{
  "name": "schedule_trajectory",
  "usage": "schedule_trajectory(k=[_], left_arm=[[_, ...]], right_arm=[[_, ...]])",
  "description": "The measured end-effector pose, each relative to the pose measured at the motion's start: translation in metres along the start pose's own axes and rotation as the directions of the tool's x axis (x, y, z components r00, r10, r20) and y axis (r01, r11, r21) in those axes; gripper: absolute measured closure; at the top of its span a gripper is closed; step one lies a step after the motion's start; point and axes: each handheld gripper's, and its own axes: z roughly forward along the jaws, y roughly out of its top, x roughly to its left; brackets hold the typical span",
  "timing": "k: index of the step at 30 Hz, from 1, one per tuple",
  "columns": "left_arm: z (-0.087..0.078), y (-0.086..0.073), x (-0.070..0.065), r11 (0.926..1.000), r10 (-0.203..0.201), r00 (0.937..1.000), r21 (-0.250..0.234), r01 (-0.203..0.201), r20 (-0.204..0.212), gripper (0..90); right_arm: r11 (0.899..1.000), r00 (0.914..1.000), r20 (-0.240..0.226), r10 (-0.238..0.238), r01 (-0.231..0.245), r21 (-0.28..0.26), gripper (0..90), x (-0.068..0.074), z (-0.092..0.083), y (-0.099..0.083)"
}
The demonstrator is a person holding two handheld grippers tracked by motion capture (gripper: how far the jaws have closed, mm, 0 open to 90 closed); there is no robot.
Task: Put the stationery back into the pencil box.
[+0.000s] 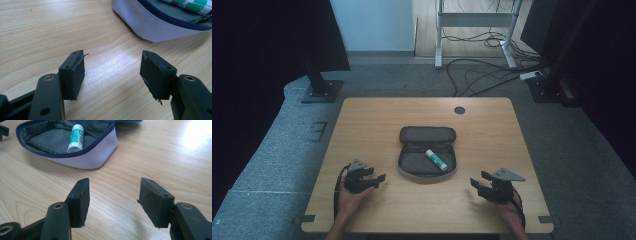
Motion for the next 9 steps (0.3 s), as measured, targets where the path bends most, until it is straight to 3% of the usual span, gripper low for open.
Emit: schedule_trajectory(k=[9], left_arm=[[0.0003,-0.0010,0.0025,1.0000,0.000,1.0000,0.000,0.000,-0.009,36.0]], right_arm=[[0.999,1.0000,0.004,-0.009,0.009,0.050,37.9,-0.0011,0.0043,-0.0035]])
